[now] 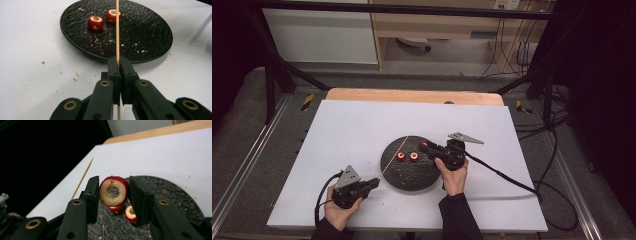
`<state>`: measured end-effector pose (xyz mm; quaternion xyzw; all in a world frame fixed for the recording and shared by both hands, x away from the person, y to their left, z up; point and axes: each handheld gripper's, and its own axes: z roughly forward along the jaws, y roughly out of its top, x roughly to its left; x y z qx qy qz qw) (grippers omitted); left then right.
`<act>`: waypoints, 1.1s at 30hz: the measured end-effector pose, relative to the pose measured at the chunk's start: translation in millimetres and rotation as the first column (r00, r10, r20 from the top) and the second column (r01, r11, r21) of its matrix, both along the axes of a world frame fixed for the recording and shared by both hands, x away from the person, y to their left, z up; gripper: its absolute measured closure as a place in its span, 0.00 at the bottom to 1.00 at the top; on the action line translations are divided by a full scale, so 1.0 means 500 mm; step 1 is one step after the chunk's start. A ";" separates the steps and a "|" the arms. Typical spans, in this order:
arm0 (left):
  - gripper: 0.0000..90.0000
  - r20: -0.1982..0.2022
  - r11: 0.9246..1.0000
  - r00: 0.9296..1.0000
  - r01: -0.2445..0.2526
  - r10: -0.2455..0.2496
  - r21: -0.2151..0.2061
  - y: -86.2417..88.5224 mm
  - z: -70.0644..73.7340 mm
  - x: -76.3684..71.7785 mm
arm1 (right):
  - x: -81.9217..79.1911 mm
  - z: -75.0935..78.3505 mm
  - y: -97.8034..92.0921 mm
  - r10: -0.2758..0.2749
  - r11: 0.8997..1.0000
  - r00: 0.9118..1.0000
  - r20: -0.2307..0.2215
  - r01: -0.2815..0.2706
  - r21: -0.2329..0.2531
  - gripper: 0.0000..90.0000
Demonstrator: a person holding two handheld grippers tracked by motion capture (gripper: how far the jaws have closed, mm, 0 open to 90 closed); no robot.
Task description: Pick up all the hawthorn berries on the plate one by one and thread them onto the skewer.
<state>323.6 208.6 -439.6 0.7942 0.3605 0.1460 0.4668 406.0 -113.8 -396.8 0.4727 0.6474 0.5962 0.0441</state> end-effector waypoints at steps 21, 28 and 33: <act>0.98 0.001 1.000 1.000 -0.011 0.011 -0.020 -0.011 0.004 -0.004 | 0.009 -0.003 0.003 -0.089 0.982 0.993 0.080 0.074 0.174 0.69; 0.98 0.003 0.999 1.000 -0.015 0.015 -0.039 -0.018 0.007 -0.006 | 0.015 0.007 -0.001 -0.116 0.965 0.988 0.105 0.087 0.246 0.69; 0.98 0.013 0.999 1.000 -0.007 0.008 -0.042 -0.029 0.012 -0.009 | 0.015 0.016 -0.005 -0.136 0.953 0.985 0.108 0.101 0.285 0.69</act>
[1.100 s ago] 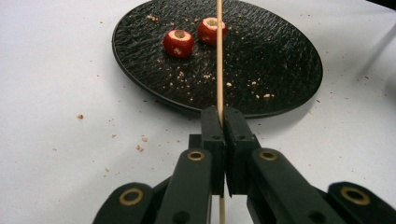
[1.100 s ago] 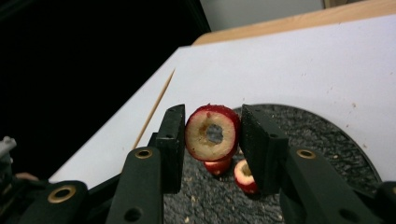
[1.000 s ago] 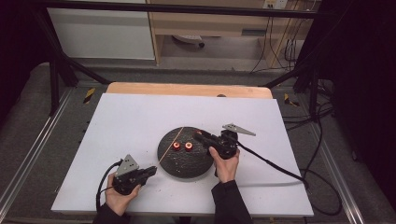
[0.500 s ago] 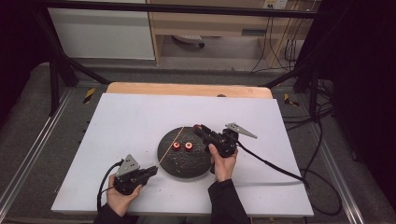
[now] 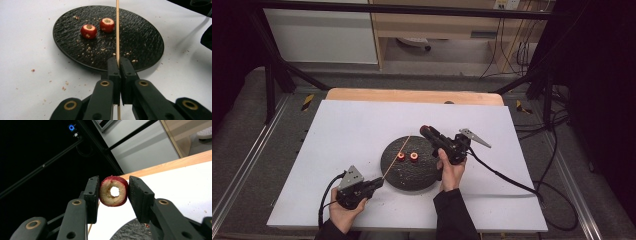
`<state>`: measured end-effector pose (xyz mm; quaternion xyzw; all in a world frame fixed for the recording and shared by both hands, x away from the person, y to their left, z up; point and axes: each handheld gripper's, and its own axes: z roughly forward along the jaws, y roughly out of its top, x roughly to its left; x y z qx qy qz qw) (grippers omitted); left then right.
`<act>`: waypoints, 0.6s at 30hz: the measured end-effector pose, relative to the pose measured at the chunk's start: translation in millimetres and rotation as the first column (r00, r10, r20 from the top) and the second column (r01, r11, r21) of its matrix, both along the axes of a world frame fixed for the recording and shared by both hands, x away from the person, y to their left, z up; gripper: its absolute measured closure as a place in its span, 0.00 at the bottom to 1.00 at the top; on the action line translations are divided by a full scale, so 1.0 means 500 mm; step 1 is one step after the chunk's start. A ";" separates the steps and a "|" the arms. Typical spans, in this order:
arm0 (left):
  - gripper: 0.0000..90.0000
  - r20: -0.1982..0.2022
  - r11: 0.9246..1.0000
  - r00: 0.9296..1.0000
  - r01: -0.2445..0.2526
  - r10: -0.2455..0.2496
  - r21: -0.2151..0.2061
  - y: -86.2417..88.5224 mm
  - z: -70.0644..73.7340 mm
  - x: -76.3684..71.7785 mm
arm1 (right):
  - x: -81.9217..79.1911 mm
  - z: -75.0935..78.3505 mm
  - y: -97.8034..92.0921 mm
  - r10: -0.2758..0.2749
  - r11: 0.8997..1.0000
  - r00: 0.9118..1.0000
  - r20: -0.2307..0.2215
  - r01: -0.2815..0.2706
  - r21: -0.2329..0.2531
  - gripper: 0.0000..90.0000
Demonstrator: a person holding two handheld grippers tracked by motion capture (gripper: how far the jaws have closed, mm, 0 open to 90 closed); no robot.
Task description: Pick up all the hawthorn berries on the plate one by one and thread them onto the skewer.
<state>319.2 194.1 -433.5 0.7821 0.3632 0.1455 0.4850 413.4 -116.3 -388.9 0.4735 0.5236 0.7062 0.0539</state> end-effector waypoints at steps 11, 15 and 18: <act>0.98 0.008 1.000 1.000 0.013 -0.013 -0.017 -0.027 0.004 -0.003 | 0.007 0.004 -0.002 -0.017 0.998 1.000 0.000 0.017 0.064 0.69; 0.98 0.012 0.999 1.000 0.018 -0.018 -0.028 -0.036 0.006 -0.005 | 0.005 0.004 -0.003 -0.026 0.995 1.000 0.001 0.026 0.095 0.69; 0.98 0.013 0.999 1.000 0.021 -0.021 -0.037 -0.041 0.008 -0.006 | 0.004 0.003 -0.002 -0.026 0.993 1.000 0.001 0.025 0.112 0.69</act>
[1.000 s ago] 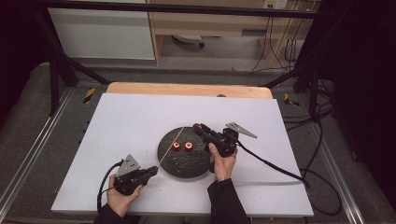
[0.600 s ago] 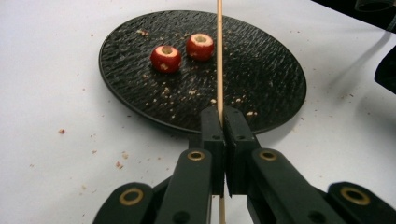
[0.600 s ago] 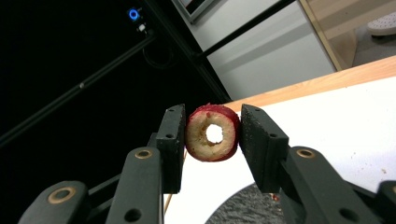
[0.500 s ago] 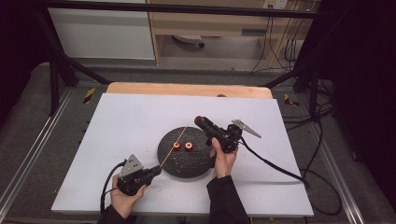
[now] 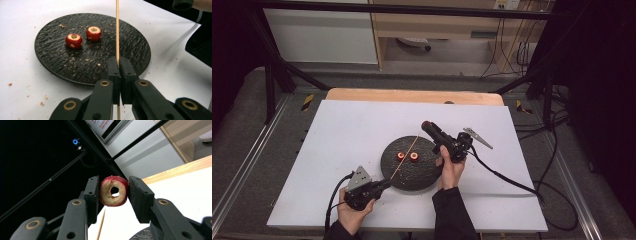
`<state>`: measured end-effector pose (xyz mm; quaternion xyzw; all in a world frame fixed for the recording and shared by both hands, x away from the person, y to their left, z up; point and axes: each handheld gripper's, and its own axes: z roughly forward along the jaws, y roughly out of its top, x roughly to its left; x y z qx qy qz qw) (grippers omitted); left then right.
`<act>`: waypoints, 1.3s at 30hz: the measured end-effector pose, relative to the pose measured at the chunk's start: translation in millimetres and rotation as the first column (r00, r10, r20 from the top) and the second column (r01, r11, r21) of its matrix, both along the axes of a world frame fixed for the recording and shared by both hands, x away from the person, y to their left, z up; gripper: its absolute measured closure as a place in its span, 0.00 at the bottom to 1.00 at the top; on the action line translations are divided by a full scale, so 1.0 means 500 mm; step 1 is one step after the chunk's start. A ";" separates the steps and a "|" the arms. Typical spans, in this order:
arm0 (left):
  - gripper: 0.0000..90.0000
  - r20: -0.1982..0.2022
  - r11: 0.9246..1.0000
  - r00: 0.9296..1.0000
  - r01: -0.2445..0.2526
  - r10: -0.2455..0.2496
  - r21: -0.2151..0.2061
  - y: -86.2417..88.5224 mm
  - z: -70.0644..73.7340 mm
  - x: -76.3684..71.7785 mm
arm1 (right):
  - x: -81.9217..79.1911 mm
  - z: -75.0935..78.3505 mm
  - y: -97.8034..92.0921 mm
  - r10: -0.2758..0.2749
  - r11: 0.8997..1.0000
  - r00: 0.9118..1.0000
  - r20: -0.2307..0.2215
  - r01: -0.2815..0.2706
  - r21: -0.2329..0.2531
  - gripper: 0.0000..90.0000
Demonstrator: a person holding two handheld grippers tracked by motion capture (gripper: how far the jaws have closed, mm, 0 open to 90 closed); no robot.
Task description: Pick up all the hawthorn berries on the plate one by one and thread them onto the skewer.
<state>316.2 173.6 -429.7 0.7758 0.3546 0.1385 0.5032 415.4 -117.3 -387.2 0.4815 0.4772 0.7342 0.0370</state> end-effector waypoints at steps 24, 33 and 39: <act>0.98 -0.007 0.999 1.000 -0.014 0.014 -0.051 -0.034 0.009 0.001 | -0.005 -0.005 0.006 -0.004 0.999 1.000 0.014 0.003 0.049 0.69; 0.98 -0.013 0.996 0.998 -0.054 0.053 -0.072 -0.052 0.022 0.010 | -0.009 -0.014 0.012 0.009 0.999 1.000 0.015 -0.010 0.049 0.69; 0.98 -0.020 0.995 0.998 -0.062 0.060 -0.073 -0.063 0.031 0.019 | -0.012 -0.020 0.015 0.027 0.999 1.000 0.008 -0.027 0.032 0.70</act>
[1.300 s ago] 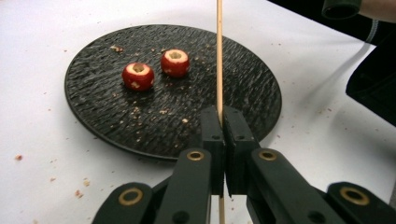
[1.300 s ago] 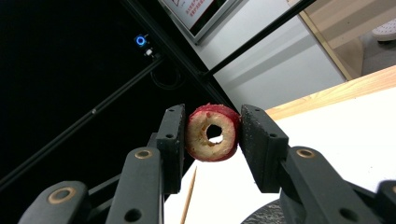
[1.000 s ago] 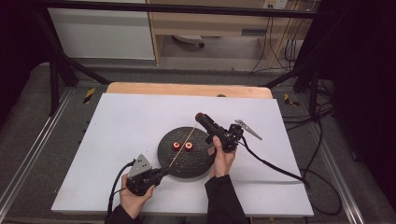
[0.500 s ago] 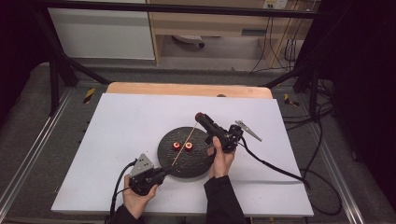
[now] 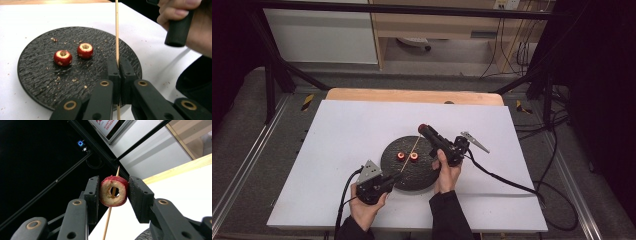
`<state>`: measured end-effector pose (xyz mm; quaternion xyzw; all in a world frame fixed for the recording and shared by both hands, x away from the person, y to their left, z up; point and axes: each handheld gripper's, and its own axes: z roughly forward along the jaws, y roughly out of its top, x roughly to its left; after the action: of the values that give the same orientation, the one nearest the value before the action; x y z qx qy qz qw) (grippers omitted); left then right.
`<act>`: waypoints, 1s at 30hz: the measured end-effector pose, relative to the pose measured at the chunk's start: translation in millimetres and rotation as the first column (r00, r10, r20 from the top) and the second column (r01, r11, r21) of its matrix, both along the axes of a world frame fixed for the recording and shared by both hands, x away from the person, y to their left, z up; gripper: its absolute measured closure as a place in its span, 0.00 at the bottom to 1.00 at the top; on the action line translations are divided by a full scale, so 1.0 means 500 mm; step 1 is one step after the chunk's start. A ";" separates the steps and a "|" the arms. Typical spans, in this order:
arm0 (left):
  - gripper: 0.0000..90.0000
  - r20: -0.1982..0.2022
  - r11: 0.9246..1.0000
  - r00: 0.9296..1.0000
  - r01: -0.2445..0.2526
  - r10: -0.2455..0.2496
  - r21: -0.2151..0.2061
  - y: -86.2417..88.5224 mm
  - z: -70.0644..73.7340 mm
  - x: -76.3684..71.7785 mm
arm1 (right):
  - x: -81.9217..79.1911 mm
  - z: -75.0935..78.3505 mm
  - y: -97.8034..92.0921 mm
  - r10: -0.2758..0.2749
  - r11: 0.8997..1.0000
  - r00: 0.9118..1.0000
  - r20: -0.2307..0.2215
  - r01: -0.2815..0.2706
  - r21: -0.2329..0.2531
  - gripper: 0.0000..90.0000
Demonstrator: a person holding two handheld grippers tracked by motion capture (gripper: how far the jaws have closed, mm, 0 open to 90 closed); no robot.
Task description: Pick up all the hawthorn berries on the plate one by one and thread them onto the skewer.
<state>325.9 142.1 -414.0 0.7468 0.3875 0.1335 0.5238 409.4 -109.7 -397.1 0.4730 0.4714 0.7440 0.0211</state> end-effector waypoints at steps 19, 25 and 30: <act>0.98 0.007 1.000 1.000 0.005 -0.005 0.002 -0.033 0.034 0.048 | -0.021 -0.015 0.009 0.056 0.996 0.998 -0.002 -0.056 -0.066 0.70; 0.98 0.009 1.000 1.000 0.005 -0.005 0.009 -0.044 0.042 0.063 | -0.033 -0.025 0.012 0.070 0.993 0.998 -0.004 -0.071 -0.097 0.70; 0.98 0.010 1.000 1.000 0.011 -0.011 0.016 -0.051 0.039 0.069 | -0.040 -0.031 0.015 0.085 0.989 0.996 -0.013 -0.086 -0.122 0.70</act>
<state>360.6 116.5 -394.5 0.7523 0.3798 0.1374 0.5205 389.5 -102.0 -412.5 0.4529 0.5361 0.7122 0.0162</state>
